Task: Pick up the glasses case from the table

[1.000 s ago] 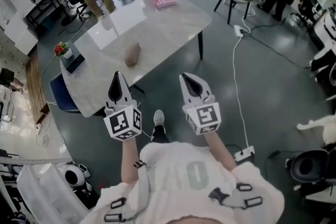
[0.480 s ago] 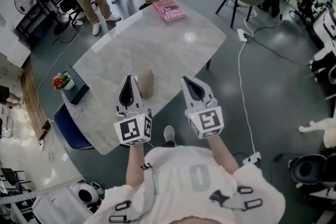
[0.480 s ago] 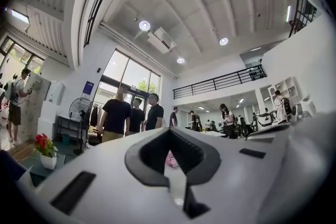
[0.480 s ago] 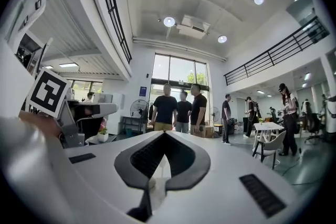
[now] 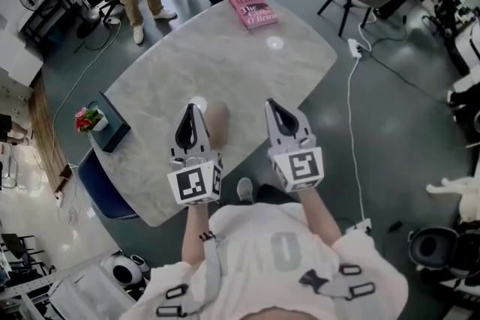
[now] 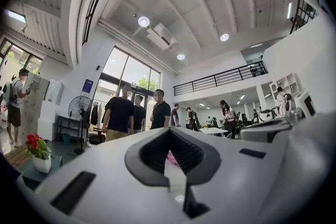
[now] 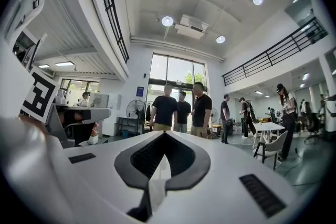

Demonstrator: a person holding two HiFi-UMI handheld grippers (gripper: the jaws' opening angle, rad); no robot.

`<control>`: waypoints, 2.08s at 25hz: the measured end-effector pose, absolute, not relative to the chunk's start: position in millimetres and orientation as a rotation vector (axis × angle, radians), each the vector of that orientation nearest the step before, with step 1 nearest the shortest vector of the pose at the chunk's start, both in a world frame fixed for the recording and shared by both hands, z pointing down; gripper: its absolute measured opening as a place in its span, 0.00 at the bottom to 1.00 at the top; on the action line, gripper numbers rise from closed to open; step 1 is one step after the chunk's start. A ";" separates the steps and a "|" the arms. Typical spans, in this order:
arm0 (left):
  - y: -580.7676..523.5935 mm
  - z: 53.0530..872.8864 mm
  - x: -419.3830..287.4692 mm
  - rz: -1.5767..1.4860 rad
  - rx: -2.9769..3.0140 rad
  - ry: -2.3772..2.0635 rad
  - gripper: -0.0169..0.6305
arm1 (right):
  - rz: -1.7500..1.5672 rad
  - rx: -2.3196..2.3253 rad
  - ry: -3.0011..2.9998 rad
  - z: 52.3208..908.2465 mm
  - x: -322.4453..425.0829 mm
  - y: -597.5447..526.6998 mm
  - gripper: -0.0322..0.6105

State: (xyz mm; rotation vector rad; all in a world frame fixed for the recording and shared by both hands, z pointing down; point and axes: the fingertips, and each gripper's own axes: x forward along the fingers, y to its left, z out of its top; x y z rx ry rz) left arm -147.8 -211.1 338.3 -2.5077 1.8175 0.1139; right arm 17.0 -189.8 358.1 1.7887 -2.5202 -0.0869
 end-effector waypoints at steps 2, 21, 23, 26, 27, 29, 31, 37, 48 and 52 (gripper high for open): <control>-216.4 338.6 -144.7 0.109 -2.509 1.834 0.03 | -0.085 1.785 -2.523 356.8 21.6 -198.7 0.05; -245.0 331.8 -146.8 0.125 -2.371 1.982 0.03 | -0.116 1.647 -2.672 351.9 19.8 -253.1 0.05; -248.3 329.9 -148.1 0.124 -2.365 1.983 0.03 | -0.113 1.640 -2.675 354.0 20.1 -254.9 0.05; -252.7 327.4 -152.3 0.153 -2.364 2.002 0.03 | -0.103 1.638 -2.680 354.1 20.8 -257.6 0.05; -253.7 326.9 -153.1 0.162 -2.365 2.006 0.03 | -0.099 1.640 -2.683 353.3 21.6 -258.9 0.05; -255.8 327.8 -151.5 0.171 -2.388 1.995 0.13 | -0.096 1.641 -2.685 352.5 23.5 -261.3 0.05; -257.6 331.5 -150.1 0.174 -2.421 1.986 0.17 | -0.095 1.638 -2.685 353.6 24.6 -262.9 0.05; -260.8 332.2 -160.8 0.267 -2.398 2.035 0.40 | -0.065 1.609 -2.682 361.8 20.8 -266.6 0.05; -268.5 335.9 -182.6 0.300 -2.377 2.089 0.62 | -0.099 1.612 -2.656 367.4 20.9 -273.5 0.05; -267.9 327.2 -186.8 0.288 -2.325 2.082 0.64 | -0.089 1.604 -2.665 368.1 18.1 -275.8 0.05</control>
